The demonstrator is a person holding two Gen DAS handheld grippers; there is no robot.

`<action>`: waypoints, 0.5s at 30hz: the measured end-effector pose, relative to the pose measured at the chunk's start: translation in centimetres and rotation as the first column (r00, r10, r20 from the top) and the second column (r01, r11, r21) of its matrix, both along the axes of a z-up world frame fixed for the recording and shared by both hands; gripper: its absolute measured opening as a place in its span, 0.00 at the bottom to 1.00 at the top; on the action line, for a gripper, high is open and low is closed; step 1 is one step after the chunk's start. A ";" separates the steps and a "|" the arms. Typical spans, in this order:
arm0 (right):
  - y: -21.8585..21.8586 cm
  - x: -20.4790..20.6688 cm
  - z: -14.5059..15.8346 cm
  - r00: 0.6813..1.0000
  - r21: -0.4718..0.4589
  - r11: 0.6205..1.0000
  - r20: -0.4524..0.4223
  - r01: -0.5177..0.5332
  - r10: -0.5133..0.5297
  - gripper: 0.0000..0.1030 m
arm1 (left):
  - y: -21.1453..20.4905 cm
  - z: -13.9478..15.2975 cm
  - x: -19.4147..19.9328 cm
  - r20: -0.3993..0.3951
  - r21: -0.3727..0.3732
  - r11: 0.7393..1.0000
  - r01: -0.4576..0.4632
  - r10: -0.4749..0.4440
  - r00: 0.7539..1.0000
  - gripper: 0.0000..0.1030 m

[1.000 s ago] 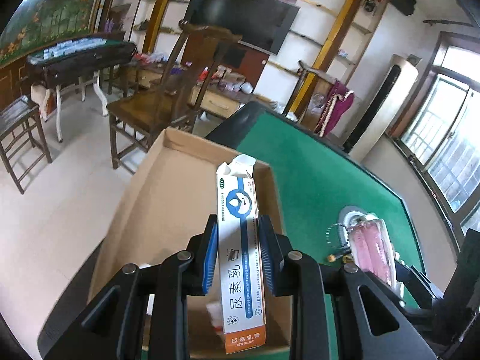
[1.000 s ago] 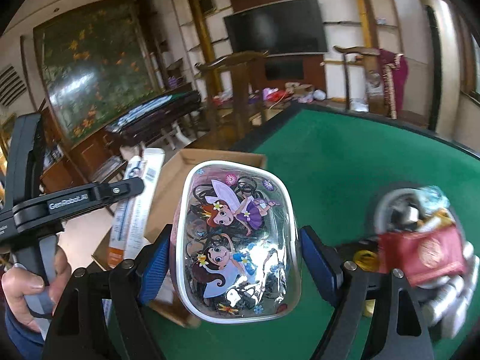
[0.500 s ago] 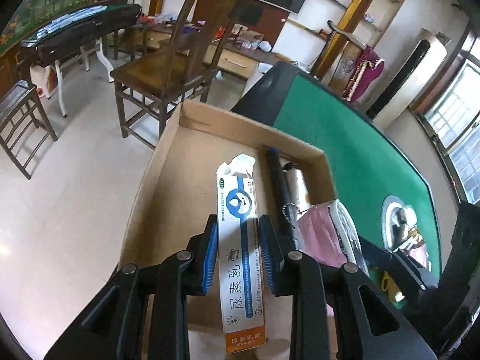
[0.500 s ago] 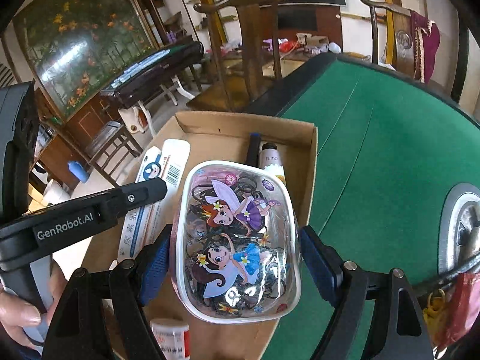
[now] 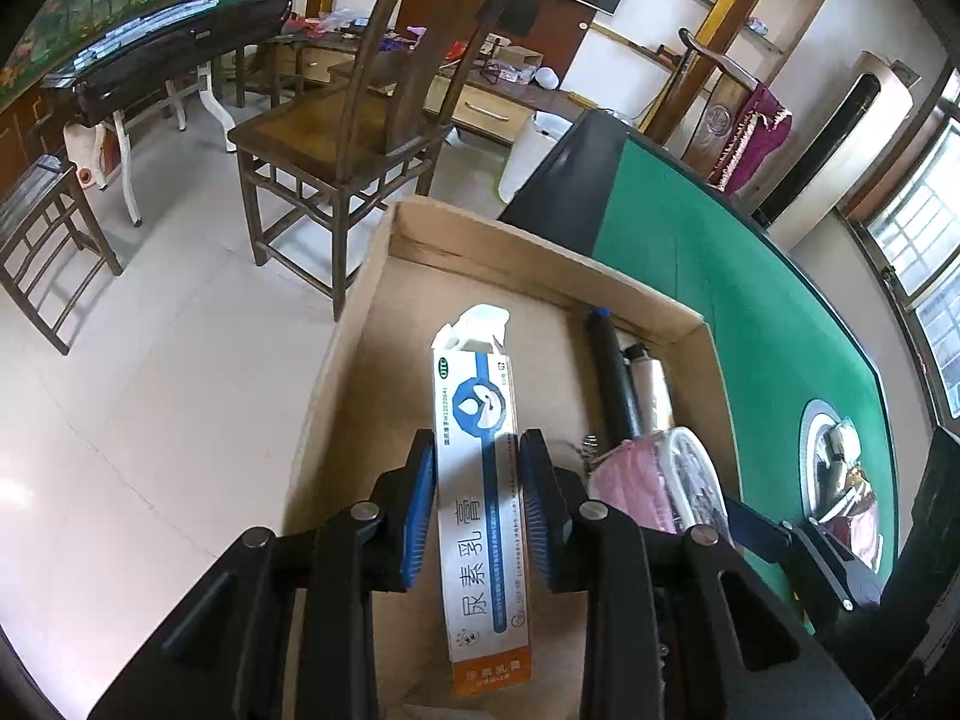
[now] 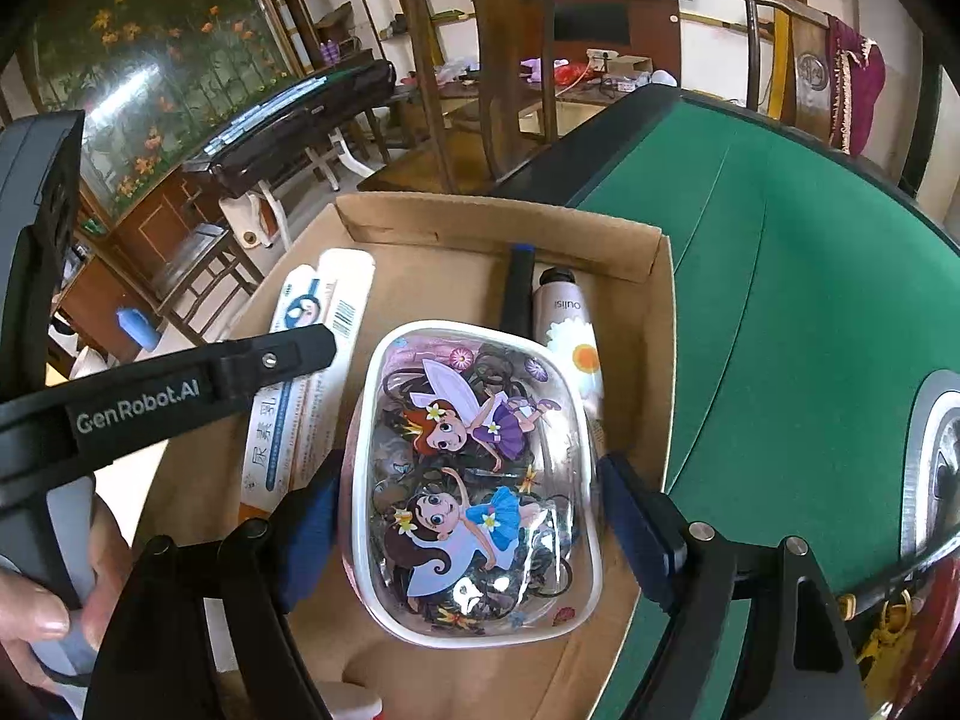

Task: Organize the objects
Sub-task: 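Open both grippers to drop the box and pouch into the tray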

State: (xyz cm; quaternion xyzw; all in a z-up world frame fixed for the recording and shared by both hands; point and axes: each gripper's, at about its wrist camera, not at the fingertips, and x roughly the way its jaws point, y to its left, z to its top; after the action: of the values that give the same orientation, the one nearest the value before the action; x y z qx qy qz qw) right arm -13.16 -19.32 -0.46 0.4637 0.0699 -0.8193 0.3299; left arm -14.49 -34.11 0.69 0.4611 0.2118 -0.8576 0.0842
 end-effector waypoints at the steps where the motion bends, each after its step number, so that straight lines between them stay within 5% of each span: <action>1: 0.0 0.0 0.0 1.000 0.001 1.000 -0.002 0.000 0.000 0.85 | -0.3 -0.1 0.0 -0.002 0.011 1.000 -0.003 0.003 1.000 0.28; 15: 0.1 0.2 0.3 0.999 0.014 1.000 0.025 -0.023 0.023 0.86 | -2.3 0.0 1.4 -0.030 0.143 0.989 -0.044 0.049 0.998 0.36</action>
State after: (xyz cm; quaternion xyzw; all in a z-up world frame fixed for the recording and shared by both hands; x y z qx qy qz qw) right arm -12.91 -19.24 -0.14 0.4752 0.0767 -0.8092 0.3368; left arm -13.13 -36.44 0.67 0.4465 0.2847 -0.8456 0.0673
